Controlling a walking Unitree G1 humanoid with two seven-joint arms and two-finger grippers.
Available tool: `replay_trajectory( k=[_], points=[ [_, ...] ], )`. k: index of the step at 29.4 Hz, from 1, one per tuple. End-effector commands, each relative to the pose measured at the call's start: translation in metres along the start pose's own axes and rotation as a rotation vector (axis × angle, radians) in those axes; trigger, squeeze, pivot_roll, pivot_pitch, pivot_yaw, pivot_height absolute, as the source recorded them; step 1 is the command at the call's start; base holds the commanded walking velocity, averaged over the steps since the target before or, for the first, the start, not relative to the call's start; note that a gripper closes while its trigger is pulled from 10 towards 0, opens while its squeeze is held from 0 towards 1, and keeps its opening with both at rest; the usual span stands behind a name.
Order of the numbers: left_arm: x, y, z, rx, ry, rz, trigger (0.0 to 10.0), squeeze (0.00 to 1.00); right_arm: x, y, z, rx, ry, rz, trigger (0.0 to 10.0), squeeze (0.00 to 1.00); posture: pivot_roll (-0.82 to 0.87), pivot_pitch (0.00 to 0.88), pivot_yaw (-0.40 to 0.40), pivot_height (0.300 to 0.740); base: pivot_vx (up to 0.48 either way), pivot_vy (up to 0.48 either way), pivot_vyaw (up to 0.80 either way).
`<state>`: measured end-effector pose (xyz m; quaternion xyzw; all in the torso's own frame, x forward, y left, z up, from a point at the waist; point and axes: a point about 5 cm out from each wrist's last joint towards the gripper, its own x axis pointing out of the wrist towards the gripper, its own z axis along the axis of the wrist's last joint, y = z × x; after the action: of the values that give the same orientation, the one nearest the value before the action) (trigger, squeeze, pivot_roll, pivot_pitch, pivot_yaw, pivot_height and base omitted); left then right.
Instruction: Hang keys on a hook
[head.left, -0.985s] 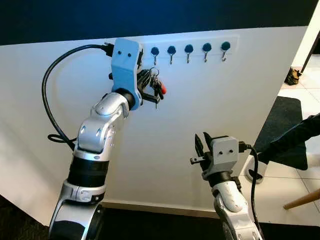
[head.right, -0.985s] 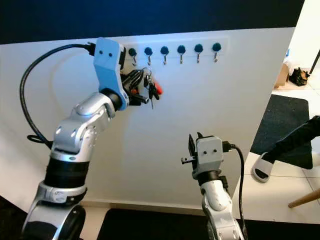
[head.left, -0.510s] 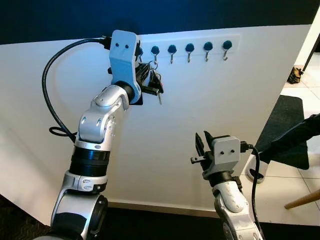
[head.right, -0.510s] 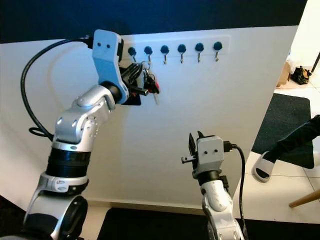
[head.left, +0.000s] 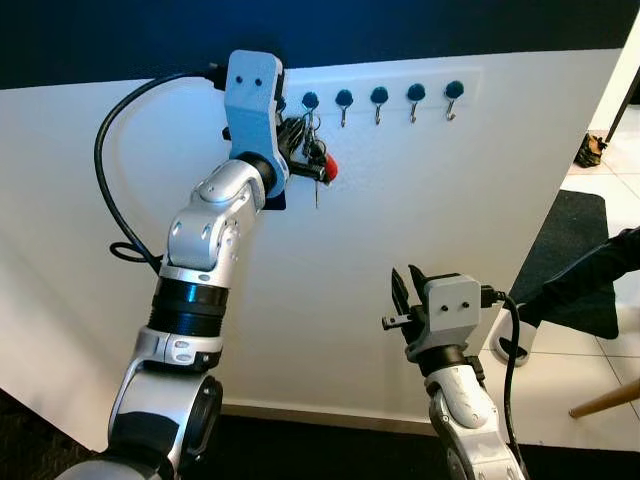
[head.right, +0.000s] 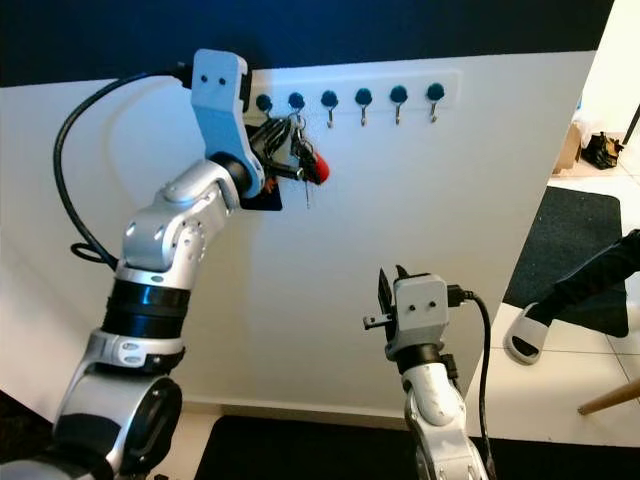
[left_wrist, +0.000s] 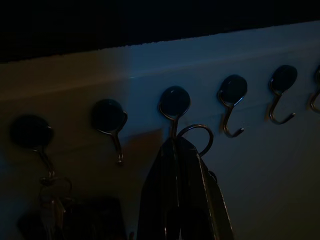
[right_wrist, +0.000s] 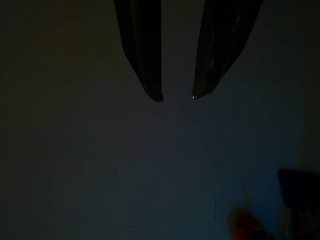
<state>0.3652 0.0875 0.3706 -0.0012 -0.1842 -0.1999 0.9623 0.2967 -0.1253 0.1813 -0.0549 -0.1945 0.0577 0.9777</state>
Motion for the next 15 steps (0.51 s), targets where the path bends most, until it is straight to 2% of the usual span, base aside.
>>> replay_trajectory(
  k=[1, 15],
  points=[
    [0.0027, 0.0004, 0.0045, -0.001, -0.024, 0.007, 10.0, 0.00, -0.0029, -0.0001, -0.0025, 0.001, 0.018, -0.007, 10.0, 0.00, 0.02, 0.163, 0.149, 0.740, 0.000, 0.000, 0.00],
    [0.0102, -0.0050, -0.0004, -0.011, -0.012, -0.001, 10.0, 0.00, -0.0044, -0.0003, -0.0027, 0.000, 0.018, -0.019, 10.0, 0.00, 0.02, 0.164, 0.163, 0.740, 0.000, 0.000, 0.00]
  ],
)
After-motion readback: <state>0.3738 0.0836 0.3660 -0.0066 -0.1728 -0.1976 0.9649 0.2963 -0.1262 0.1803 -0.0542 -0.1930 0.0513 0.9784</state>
